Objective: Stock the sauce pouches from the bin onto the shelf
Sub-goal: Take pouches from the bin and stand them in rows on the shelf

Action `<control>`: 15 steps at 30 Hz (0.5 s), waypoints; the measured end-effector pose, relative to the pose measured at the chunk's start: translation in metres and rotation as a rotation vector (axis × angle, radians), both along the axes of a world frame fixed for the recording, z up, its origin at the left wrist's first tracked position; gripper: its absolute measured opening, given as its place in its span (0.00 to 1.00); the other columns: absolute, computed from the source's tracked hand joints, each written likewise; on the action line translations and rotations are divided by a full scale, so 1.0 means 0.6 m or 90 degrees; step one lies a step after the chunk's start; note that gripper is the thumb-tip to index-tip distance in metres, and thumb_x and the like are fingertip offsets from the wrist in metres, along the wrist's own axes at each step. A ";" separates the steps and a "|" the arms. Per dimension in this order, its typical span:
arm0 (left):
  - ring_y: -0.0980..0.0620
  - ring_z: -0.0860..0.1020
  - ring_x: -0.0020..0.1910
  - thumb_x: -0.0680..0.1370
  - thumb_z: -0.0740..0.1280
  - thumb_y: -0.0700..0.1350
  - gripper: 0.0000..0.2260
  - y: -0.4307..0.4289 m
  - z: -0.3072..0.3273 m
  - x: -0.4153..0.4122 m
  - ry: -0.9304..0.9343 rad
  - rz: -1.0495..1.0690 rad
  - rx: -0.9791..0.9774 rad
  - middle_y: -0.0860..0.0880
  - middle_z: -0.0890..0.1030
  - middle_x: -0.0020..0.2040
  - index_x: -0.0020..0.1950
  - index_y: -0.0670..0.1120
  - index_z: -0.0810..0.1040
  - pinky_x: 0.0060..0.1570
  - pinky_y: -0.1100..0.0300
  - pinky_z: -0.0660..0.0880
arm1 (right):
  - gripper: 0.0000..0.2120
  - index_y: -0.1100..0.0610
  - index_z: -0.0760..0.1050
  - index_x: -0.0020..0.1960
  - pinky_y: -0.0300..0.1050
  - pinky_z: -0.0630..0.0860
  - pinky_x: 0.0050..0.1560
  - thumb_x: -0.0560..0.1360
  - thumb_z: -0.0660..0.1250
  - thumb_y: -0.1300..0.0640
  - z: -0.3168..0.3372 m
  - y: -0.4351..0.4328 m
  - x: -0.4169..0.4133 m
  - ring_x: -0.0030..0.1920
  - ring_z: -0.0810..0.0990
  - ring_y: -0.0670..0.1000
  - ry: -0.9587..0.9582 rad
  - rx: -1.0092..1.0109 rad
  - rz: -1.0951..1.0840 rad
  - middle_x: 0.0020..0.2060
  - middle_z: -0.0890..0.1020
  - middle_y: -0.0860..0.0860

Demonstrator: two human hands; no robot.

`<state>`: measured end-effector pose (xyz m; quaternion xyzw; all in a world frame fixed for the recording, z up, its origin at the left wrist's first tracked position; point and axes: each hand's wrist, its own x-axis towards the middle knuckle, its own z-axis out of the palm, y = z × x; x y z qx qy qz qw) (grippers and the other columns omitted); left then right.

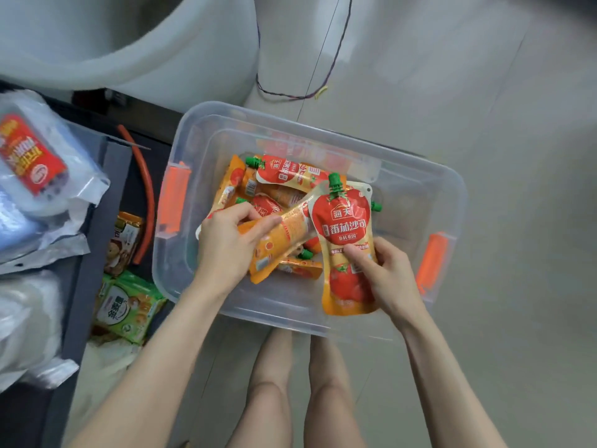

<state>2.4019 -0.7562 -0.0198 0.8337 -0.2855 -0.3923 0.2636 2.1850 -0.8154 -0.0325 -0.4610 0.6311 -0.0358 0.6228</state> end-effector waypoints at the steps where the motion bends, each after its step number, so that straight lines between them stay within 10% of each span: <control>1: 0.53 0.73 0.30 0.72 0.72 0.50 0.15 0.010 0.018 -0.006 0.027 0.036 -0.005 0.47 0.78 0.29 0.32 0.43 0.75 0.33 0.57 0.69 | 0.11 0.59 0.78 0.42 0.51 0.77 0.41 0.73 0.71 0.51 0.019 0.005 0.002 0.38 0.80 0.49 -0.017 0.012 -0.012 0.37 0.84 0.55; 8: 0.59 0.76 0.27 0.65 0.74 0.51 0.14 0.109 0.170 -0.066 0.288 0.317 -0.052 0.54 0.80 0.27 0.37 0.43 0.75 0.28 0.69 0.71 | 0.11 0.54 0.78 0.51 0.37 0.78 0.38 0.72 0.68 0.50 0.169 0.041 0.016 0.41 0.85 0.47 -0.171 0.081 -0.031 0.41 0.86 0.49; 15: 0.46 0.83 0.48 0.62 0.79 0.39 0.24 0.232 0.312 -0.115 0.529 0.392 -0.133 0.44 0.84 0.51 0.56 0.45 0.78 0.39 0.58 0.80 | 0.17 0.54 0.76 0.57 0.44 0.80 0.45 0.70 0.69 0.52 0.304 0.065 0.018 0.47 0.84 0.51 -0.262 0.159 0.123 0.48 0.85 0.52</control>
